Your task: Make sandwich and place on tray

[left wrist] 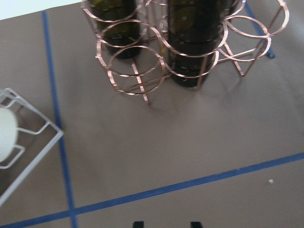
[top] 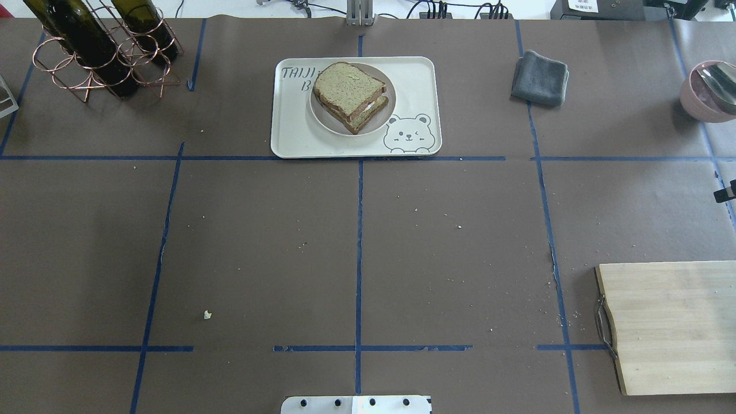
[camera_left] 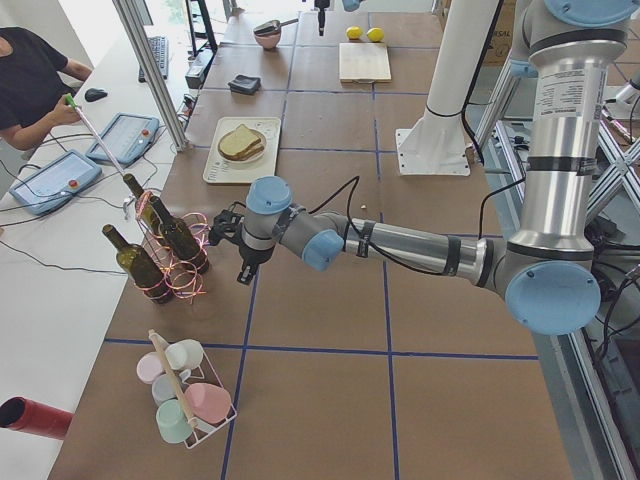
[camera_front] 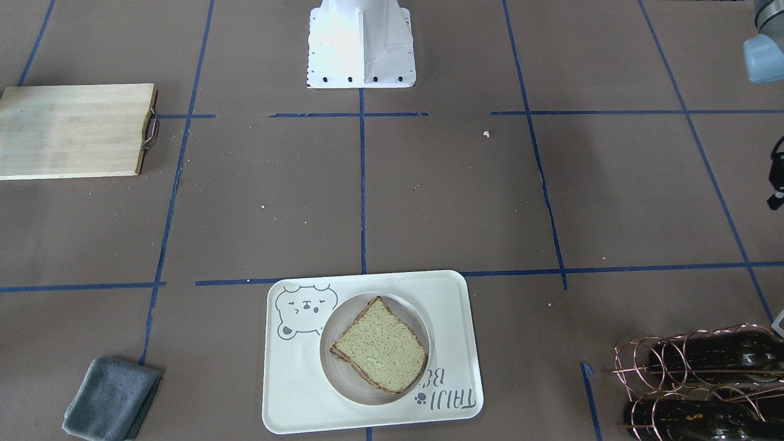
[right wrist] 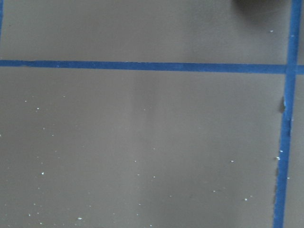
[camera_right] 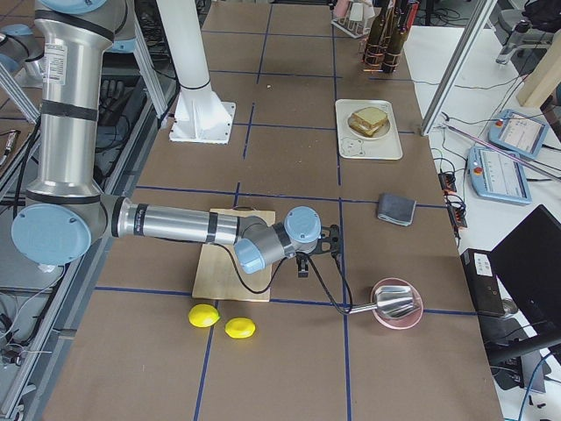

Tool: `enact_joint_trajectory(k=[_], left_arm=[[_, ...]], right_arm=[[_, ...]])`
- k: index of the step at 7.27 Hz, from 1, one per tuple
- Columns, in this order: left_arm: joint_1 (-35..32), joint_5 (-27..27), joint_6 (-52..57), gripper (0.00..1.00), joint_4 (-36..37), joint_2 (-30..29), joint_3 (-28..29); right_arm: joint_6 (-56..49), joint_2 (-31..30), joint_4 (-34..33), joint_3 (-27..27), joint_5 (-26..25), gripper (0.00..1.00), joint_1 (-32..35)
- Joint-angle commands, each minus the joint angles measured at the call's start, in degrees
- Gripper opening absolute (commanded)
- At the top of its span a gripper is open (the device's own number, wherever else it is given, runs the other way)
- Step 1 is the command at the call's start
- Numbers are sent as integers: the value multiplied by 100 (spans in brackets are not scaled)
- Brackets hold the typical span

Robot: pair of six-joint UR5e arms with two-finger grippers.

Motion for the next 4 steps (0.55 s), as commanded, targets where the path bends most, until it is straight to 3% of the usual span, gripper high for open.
enact_joint_trajectory(k=[1,2,4], left_arm=[[-347,-295,1372,45,1300,9,10],[-365,-286,1795,47,2108,-61,-156],[-400,-286,2265,63,2510,-149,-131]], right_arm=[[-717,0,-547,31,-75,100,305],[-1172,52,-959,66,-171,100,454],[-2200,219,-2579,624,-548,100,709]])
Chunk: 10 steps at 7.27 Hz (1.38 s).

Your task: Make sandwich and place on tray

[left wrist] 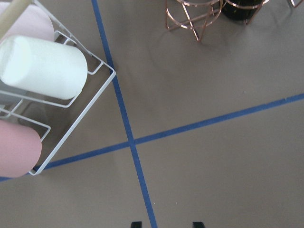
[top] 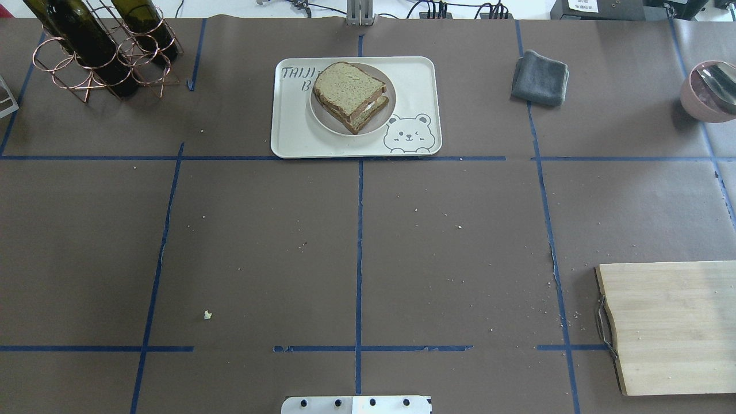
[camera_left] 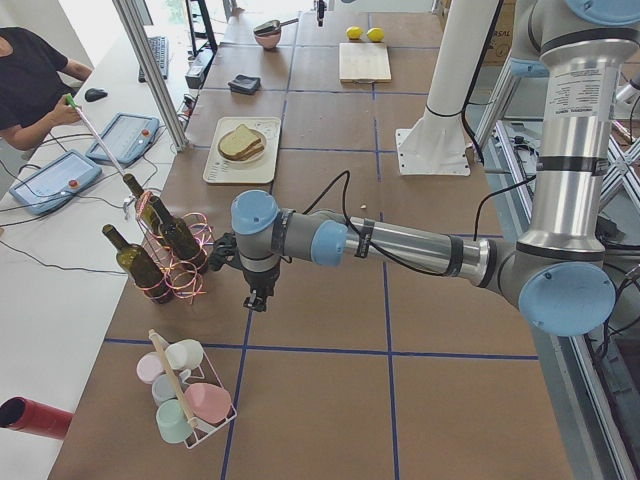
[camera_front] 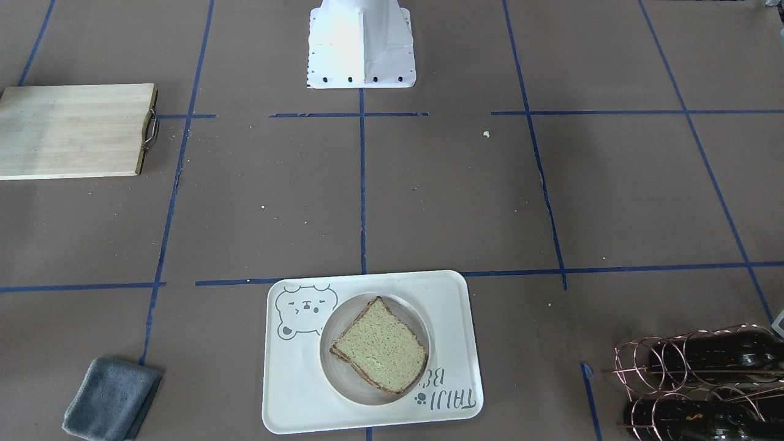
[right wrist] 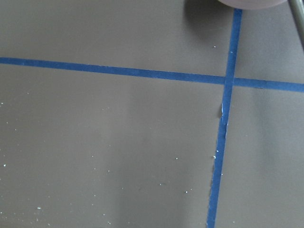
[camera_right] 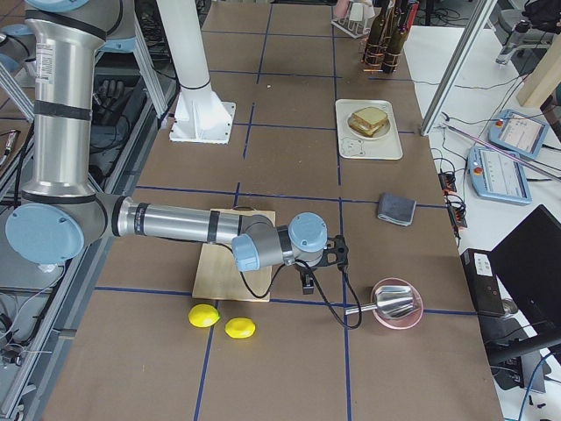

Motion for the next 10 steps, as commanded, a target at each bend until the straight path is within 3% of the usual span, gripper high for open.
enact_joint_trajectory(k=[1,2,3,7,10], left_arm=[[-32,-87,274,100,304,56,69],[-32,-271,292,100,260,222,52],[-23,-281,275,100,251,346,69],[-233,-351,266,100,251,600,-307],[-331,-352,265,100,330,339,-195]], right_arm=[[-1369,64,-2125,896,-423,100,342],[-2246,28,-3102,1180,-634,100,614],[-2473,19,-3242,1191,-905,100,625],[-2422,-7,-3182,1008,-847,100,608],[-2414,-33,-3182,1024,-838,100,608]])
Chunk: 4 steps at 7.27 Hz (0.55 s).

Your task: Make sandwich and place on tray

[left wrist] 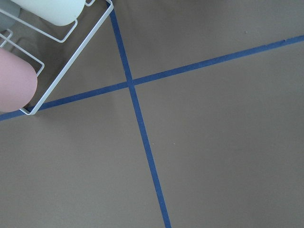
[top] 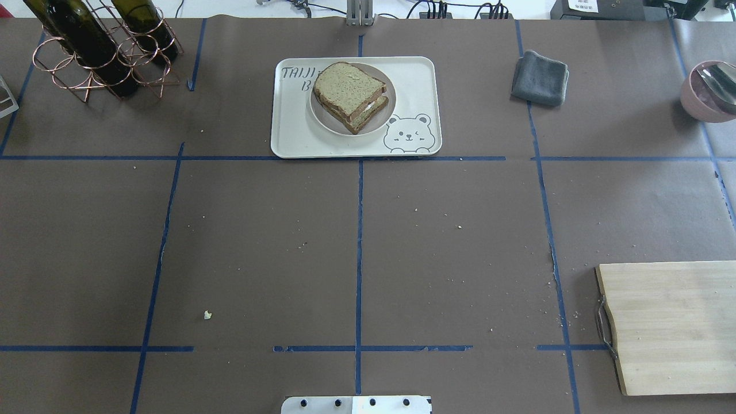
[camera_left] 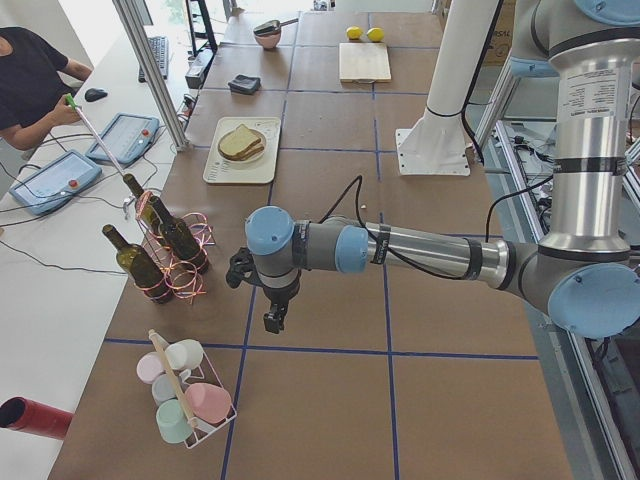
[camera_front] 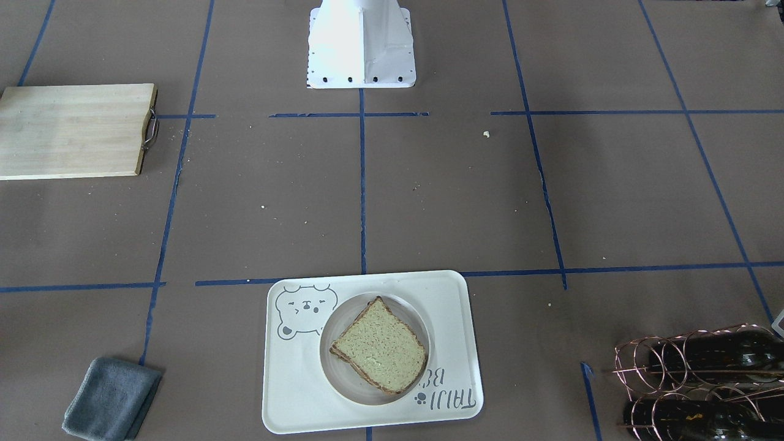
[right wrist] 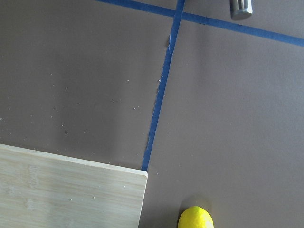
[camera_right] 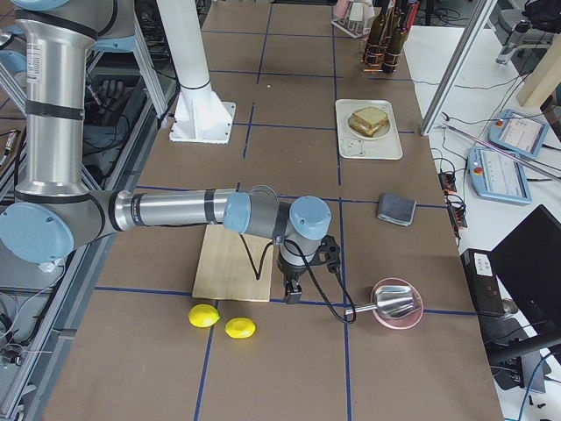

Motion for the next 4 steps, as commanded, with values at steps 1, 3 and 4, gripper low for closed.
enact_joint_trajectory(k=[1,3,4], left_arm=[[-40,-13,10,100,2,42,32],[-49,-13,-383,100,-60,202,-21],[-58,13,-899,100,-60,202,-116]], right_arm=[[35,5,2,80,9,100,0],[734,-30,10,229,245,100,0],[782,-39,10,256,264,100,0]])
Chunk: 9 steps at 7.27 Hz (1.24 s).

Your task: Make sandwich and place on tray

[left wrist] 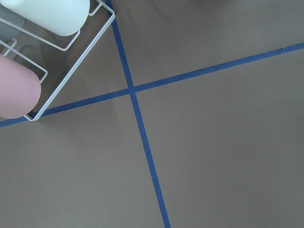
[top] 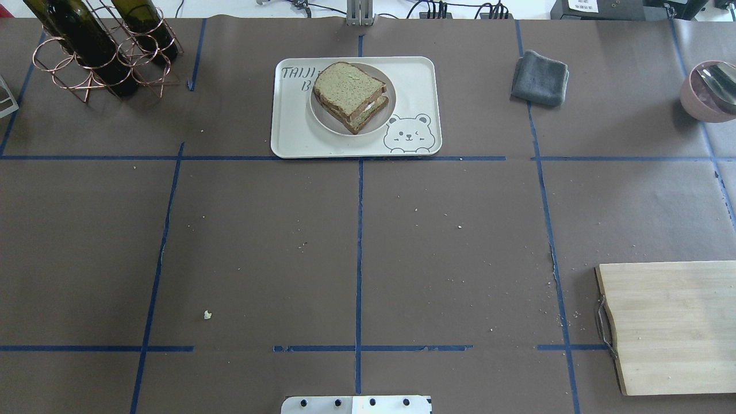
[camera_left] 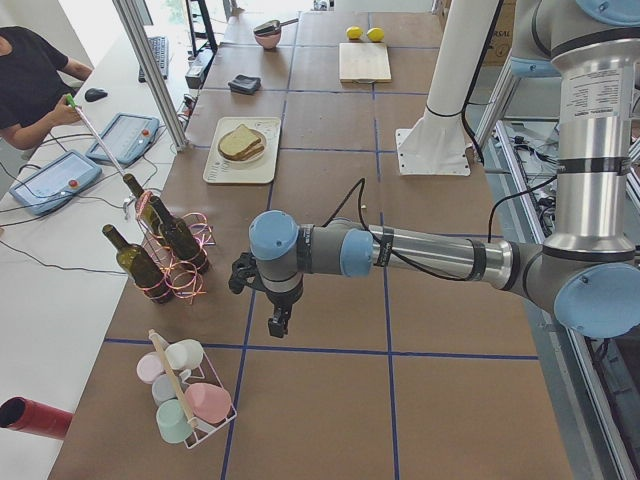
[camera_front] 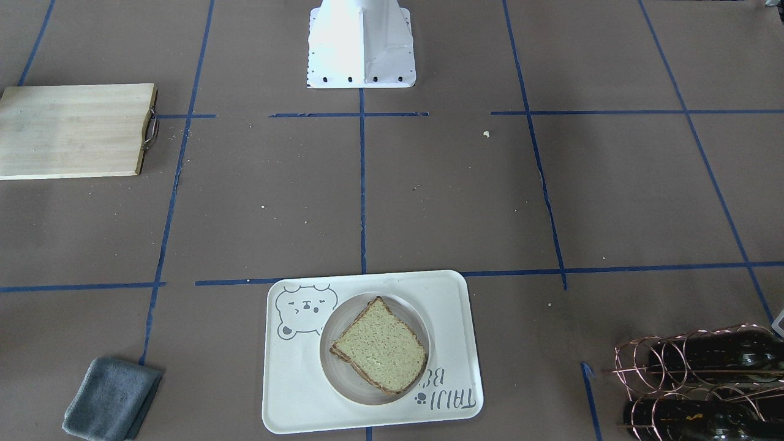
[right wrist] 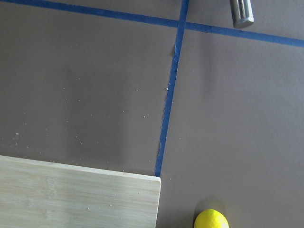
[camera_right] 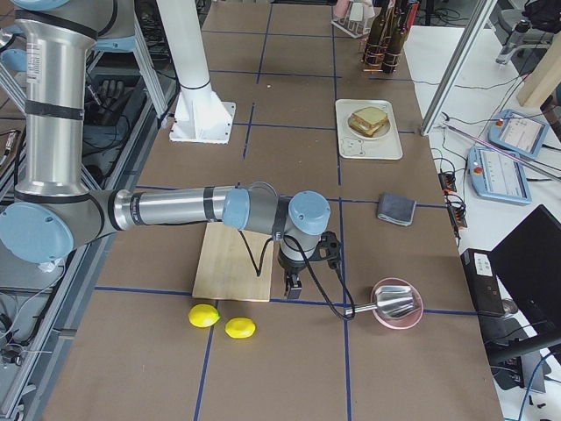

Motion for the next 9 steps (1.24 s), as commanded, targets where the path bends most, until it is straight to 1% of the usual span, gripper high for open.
enact_joint_trajectory(k=[1,2,5,7,8,9], left_arm=[[-8,37,-846,100,-21,33,-54],[-8,37,-840,100,-82,42,24],[1,20,-840,100,-117,-80,-185],[-7,64,-840,100,-126,-37,-98],[-16,90,-840,100,-118,15,-211],[-16,90,-840,100,-135,25,-186]], right_arm=[[218,-16,3,47,72,100,0],[218,-16,3,47,63,100,0],[218,-34,3,38,63,100,0],[218,-34,3,47,63,100,0],[227,-25,3,55,63,100,0],[235,-25,3,64,63,100,0]])
